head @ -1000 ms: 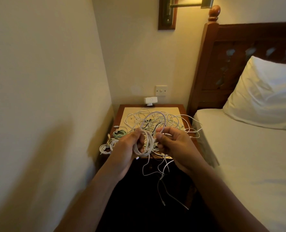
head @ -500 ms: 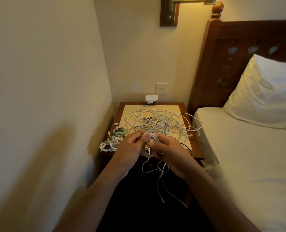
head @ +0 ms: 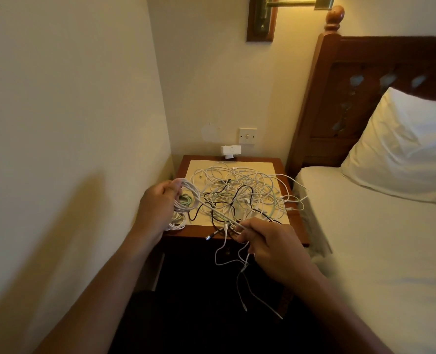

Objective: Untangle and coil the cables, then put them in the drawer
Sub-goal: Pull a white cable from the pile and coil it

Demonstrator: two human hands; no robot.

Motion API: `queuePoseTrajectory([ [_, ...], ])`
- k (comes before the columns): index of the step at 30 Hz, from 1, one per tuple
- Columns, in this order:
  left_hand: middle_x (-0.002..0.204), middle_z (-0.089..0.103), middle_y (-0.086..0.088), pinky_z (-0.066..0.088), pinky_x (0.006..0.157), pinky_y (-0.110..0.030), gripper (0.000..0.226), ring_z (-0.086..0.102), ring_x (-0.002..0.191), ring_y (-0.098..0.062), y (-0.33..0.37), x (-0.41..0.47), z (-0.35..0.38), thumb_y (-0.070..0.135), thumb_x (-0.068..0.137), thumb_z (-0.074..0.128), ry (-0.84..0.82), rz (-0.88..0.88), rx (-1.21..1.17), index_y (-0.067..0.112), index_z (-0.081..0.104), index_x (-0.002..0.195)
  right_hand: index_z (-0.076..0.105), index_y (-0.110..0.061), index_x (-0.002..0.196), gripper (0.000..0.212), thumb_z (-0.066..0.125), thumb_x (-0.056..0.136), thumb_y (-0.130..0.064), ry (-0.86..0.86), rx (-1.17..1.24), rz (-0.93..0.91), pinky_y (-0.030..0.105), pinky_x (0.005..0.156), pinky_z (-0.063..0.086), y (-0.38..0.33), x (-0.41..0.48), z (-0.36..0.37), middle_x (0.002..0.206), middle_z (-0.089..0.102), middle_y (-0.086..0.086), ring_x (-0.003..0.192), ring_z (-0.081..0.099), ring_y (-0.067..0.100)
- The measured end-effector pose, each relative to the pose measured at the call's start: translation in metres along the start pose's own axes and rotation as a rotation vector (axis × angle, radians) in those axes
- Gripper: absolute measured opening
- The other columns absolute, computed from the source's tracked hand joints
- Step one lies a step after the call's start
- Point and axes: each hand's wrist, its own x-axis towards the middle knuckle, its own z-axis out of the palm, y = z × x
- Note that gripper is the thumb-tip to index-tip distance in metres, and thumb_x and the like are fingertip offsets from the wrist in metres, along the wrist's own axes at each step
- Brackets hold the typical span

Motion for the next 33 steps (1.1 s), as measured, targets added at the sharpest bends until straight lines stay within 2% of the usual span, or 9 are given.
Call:
queuePoseTrajectory([
  [3,0.077,0.065,-0.002,0.048,0.074,-0.039,0.037,0.06,0.073,-0.018,0.004,0.0,0.002,0.037,0.106,0.05,-0.019,-0.059,-0.097,0.016,0.066,0.081,0.074,-0.029,0.105,0.018,0.057,0.105,-0.022,0.041,-0.015,-0.049,0.03,0.056,0.046,0.004,0.0,-0.001,0.086,0.073,-0.009,0.066,0.06,0.012],
  [7,0.065,0.051,0.0,0.038,0.065,-0.033,0.035,0.044,0.062,-0.016,0.018,-0.012,0.007,0.027,0.108,0.046,-0.188,-0.237,-0.496,0.01,0.06,0.08,0.078,-0.024,0.113,0.018,0.066,0.1,-0.027,0.185,-0.263,-0.068,0.016,0.074,0.034,0.019,0.004,0.002,0.101,0.062,-0.013,0.094,0.046,0.005],
  [10,0.07,0.055,-0.004,0.04,0.062,-0.03,0.03,0.049,0.063,-0.015,0.026,-0.025,0.011,0.023,0.106,0.05,-0.306,-0.311,-0.699,0.007,0.063,0.084,0.079,-0.02,0.113,0.02,0.069,0.096,-0.023,0.178,-0.242,0.024,0.016,0.067,0.034,0.019,0.005,0.005,0.093,0.051,-0.015,0.085,0.047,0.003],
  [13,0.075,0.059,-0.006,0.047,0.065,-0.031,0.022,0.056,0.067,-0.016,0.028,-0.036,0.017,0.02,0.104,0.05,-0.38,-0.319,-0.755,0.007,0.063,0.092,0.077,-0.027,0.1,0.015,0.068,0.096,-0.016,0.136,-0.026,0.095,0.021,0.064,0.05,0.01,0.004,0.01,0.093,0.062,-0.013,0.079,0.061,0.006],
  [15,0.079,0.061,-0.006,0.051,0.069,-0.034,0.02,0.06,0.072,-0.017,0.023,-0.04,0.021,0.019,0.103,0.051,-0.394,-0.32,-0.762,0.007,0.064,0.093,0.073,-0.027,0.094,0.017,0.068,0.097,-0.012,0.149,0.164,0.161,0.023,0.072,0.06,0.005,0.004,0.016,0.091,0.072,-0.009,0.083,0.071,0.007],
  [19,0.083,0.063,-0.007,0.051,0.08,-0.039,0.022,0.062,0.082,-0.021,0.007,-0.047,0.031,0.023,0.102,0.055,-0.403,-0.336,-0.731,0.008,0.067,0.089,0.073,-0.008,0.102,0.013,0.06,0.101,-0.006,0.242,0.8,0.377,0.037,0.087,0.063,-0.005,0.013,0.024,0.097,0.078,0.007,0.093,0.077,0.02],
  [22,0.09,0.066,-0.009,0.045,0.091,-0.043,0.026,0.058,0.095,-0.028,-0.004,-0.05,0.038,0.028,0.099,0.059,-0.358,-0.372,-0.651,0.012,0.074,0.086,0.072,-0.004,0.108,0.015,0.058,0.102,-0.004,0.283,1.042,0.437,0.032,0.083,0.063,-0.012,0.019,0.025,0.102,0.079,0.013,0.096,0.077,0.023],
  [29,0.088,0.066,-0.008,0.045,0.074,-0.027,0.031,0.053,0.078,-0.016,-0.006,-0.071,0.054,0.029,0.086,0.069,-0.276,-0.348,-0.639,0.008,0.078,0.107,0.071,-0.006,0.117,0.026,0.047,0.107,-0.008,0.226,1.107,0.417,0.031,0.085,0.059,-0.007,0.02,0.033,0.107,0.079,0.009,0.103,0.075,0.022],
  [33,0.091,0.074,-0.012,0.054,0.079,-0.031,0.027,0.062,0.084,-0.019,-0.006,-0.074,0.058,0.029,0.082,0.072,-0.295,-0.33,-0.636,0.012,0.081,0.102,0.071,-0.007,0.118,0.028,0.047,0.106,-0.015,0.151,1.106,0.379,0.036,0.087,0.055,-0.007,0.021,0.03,0.111,0.076,0.013,0.104,0.072,0.024],
])
